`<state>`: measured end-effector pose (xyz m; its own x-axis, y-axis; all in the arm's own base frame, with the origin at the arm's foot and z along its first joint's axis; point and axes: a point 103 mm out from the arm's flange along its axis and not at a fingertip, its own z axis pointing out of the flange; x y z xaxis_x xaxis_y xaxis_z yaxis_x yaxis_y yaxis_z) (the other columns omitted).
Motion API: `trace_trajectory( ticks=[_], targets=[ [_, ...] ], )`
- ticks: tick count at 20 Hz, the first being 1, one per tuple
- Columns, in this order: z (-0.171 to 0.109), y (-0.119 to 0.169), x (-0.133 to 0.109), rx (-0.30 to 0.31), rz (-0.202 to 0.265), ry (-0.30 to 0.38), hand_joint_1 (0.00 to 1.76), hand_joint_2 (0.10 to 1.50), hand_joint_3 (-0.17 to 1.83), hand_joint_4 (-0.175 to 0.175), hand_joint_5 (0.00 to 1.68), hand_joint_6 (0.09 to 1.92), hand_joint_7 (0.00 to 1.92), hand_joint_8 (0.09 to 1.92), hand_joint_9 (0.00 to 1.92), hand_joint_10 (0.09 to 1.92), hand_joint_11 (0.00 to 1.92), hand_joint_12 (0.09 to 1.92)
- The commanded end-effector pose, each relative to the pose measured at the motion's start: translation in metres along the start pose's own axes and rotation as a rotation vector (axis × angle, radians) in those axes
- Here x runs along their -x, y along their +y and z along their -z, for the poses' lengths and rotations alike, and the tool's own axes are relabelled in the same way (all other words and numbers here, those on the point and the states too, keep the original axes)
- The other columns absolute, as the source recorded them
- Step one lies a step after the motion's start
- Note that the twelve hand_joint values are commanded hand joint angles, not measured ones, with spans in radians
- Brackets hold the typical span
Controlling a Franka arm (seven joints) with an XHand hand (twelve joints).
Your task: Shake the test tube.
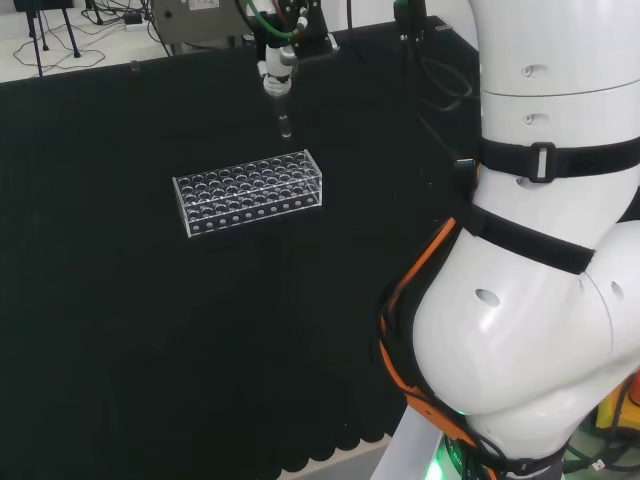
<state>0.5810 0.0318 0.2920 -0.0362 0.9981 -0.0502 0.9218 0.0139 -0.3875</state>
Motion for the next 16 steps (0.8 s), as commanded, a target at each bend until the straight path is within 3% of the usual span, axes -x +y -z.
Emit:
trace_trajectory(
  ticks=[1,11,16],
  targets=[
    [0.000,-0.001,0.005,0.000,-0.003,0.012,1.44,0.56,0.73,-0.175,1.35,0.51,1.43,0.69,1.48,0.10,0.81,1.21],
    [-0.006,0.007,-0.041,-0.012,0.067,0.037,1.44,0.55,0.74,-0.175,1.35,0.51,1.43,0.69,1.48,0.10,0.81,1.21],
    [-0.006,0.009,-0.051,-0.010,0.095,0.047,1.44,0.55,0.74,-0.175,1.35,0.51,1.43,0.69,1.48,0.09,0.81,1.21]
  ],
)
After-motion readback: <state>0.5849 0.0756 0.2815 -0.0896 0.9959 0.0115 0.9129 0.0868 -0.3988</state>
